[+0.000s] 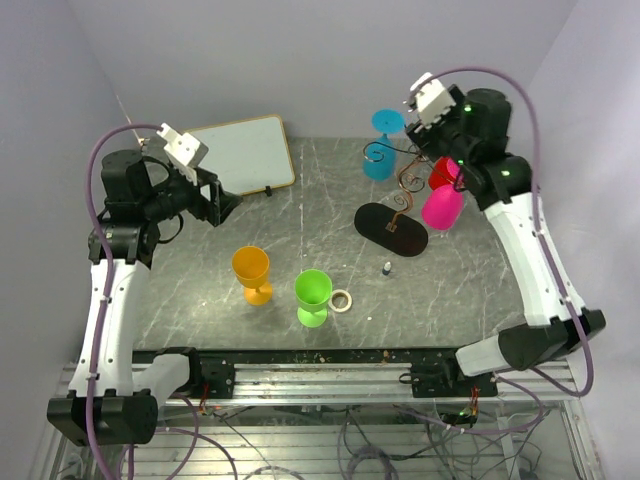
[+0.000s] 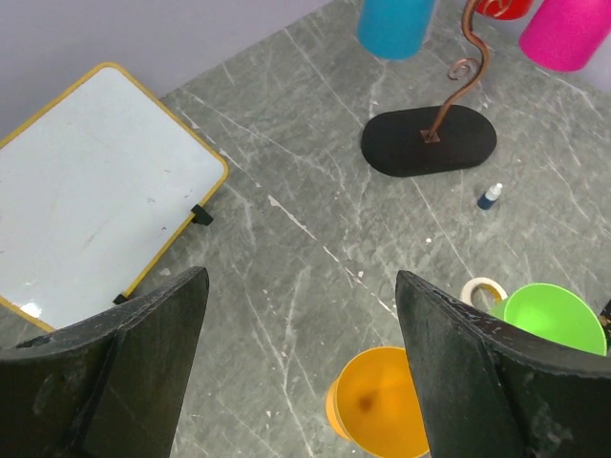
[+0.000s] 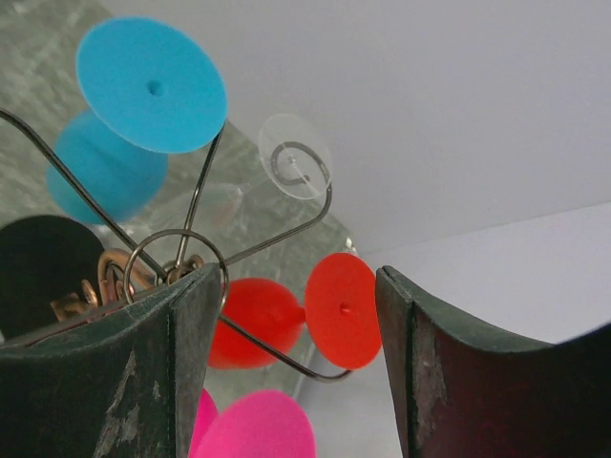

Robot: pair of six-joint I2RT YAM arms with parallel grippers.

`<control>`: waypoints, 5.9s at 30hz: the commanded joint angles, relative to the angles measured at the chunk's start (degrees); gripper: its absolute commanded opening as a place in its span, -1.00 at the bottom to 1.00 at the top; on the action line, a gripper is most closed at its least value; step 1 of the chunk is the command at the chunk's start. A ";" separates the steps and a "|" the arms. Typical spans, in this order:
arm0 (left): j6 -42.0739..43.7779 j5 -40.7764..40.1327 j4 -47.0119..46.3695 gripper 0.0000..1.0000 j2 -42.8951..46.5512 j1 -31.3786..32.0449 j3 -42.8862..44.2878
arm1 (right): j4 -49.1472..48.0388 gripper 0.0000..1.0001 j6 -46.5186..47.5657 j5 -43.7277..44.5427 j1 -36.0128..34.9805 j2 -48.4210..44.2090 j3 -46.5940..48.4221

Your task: Place the wine glass upside down on the wine glass rack

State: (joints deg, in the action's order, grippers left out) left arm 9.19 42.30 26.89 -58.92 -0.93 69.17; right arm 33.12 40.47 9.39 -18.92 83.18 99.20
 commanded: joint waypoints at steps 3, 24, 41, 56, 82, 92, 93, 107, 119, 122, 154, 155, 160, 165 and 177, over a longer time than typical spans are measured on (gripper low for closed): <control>7.57 8.61 10.87 0.73 -4.63 -0.41 2.59 | 6.13 0.29 -7.01 -23.62 7.56 -6.34 4.86; 30.84 -7.17 24.52 0.24 -5.60 12.18 -4.93 | 11.71 0.28 -3.57 -38.36 14.06 -8.71 -0.72; 29.38 -11.15 20.71 -0.12 -11.07 14.73 -7.97 | 10.90 0.28 -4.25 -39.89 15.88 -9.34 -2.71; 29.79 -12.99 19.84 -0.83 -10.99 15.43 -9.64 | 9.62 0.28 -4.70 -41.44 17.51 -10.31 -4.83; 25.84 -6.73 19.83 -0.86 -3.19 9.74 -0.18 | 9.64 0.29 -4.53 -43.99 19.33 -10.93 -6.02; 29.59 -7.94 18.04 -0.86 -1.81 9.79 7.97 | 9.87 0.29 -4.61 -44.49 19.29 -11.18 -6.06; 29.06 -7.80 18.33 -0.86 -2.34 9.74 9.67 | 9.79 0.29 -4.69 -44.60 19.28 -11.05 -6.04; 3.22 6.68 5.37 -0.86 -6.52 9.85 21.16 | 7.67 0.30 -13.46 -55.65 19.44 -10.37 -2.81; -3.36 6.42 1.91 -0.86 -8.06 11.30 24.04 | -5.25 0.35 -33.49 -66.11 19.33 -8.18 -3.61; -7.58 8.20 -0.60 -0.86 -8.76 11.30 24.78 | -9.20 0.39 -39.11 -68.54 19.28 -7.78 -4.65; -8.44 1.26 -4.92 -0.86 -12.73 12.44 30.00 | -26.46 0.41 -62.23 -68.25 5.66 -0.22 -8.93; -7.95 0.82 -4.92 -0.86 -12.90 12.49 30.06 | -26.52 0.40 -62.51 -68.00 5.14 0.15 -8.68; -5.31 -1.47 -4.18 -0.86 -13.41 12.83 30.24 | -26.01 0.35 -64.00 -65.24 2.39 2.74 -6.75; -3.76 -2.10 -3.64 -0.86 -13.27 13.06 29.81 | -25.35 0.26 -65.05 -62.01 0.03 5.33 -4.71; -1.98 -3.03 -2.68 -0.86 -13.42 13.15 29.23 | -22.43 0.01 -62.96 -58.48 -5.05 10.55 0.25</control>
State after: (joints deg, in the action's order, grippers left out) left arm 6.07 40.01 25.10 -72.51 11.84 98.08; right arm 10.26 -22.92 -51.22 -23.16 92.44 97.06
